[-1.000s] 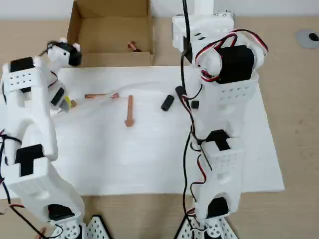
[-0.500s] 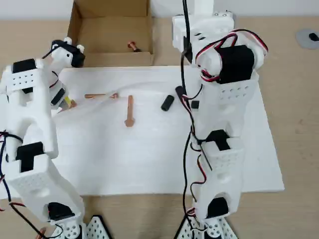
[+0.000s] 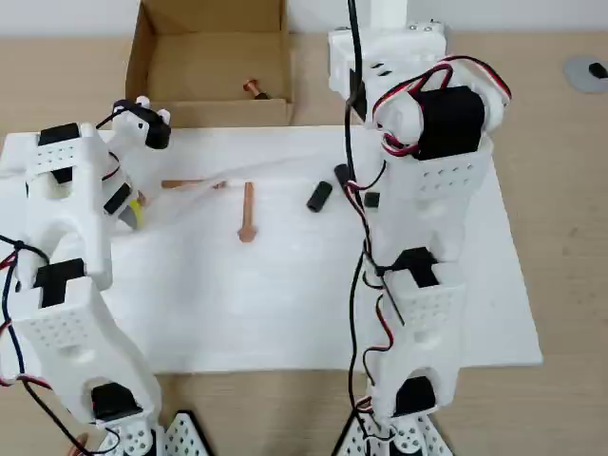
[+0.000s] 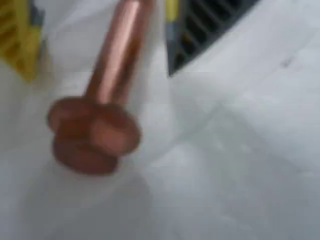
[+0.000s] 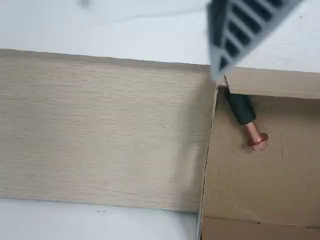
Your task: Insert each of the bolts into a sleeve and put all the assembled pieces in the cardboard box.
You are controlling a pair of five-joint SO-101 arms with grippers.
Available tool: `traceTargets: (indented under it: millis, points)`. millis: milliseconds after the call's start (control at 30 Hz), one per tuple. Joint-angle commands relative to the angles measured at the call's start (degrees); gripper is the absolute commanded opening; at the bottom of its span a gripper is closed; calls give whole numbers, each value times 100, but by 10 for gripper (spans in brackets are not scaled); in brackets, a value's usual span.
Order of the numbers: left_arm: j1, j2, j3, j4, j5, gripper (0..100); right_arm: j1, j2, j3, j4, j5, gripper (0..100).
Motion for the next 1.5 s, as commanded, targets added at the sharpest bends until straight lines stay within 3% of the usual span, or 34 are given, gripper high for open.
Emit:
traceTargets:
  millis: [0, 167, 533, 700, 800, 900, 1233, 1467]
  points:
    - [88, 92, -35, -62, -35, 145, 101, -330, -215, 70, 62, 408]
    - [141, 127, -35, -62, 0, 9, 101, -321, -215, 79, 53, 408]
    - [79, 119, -273, 62, 35, 17, 84, -321, -215, 79, 53, 408]
    - [-53, 119, -1213, 862, 105, 22, 75, -321, -215, 79, 53, 408]
    - [-123, 119, -1609, 1116, 114, 82, 75, -321, -215, 79, 44, 408]
    - [-167, 119, -1793, 1116, 264, 134, 75, -321, -198, 79, 44, 408]
    - [-167, 180, -1776, 1081, 299, 139, 75, -347, 110, 79, 44, 408]
    - [-114, 180, -1679, 422, 580, 136, 66, -347, 110, 79, 44, 408]
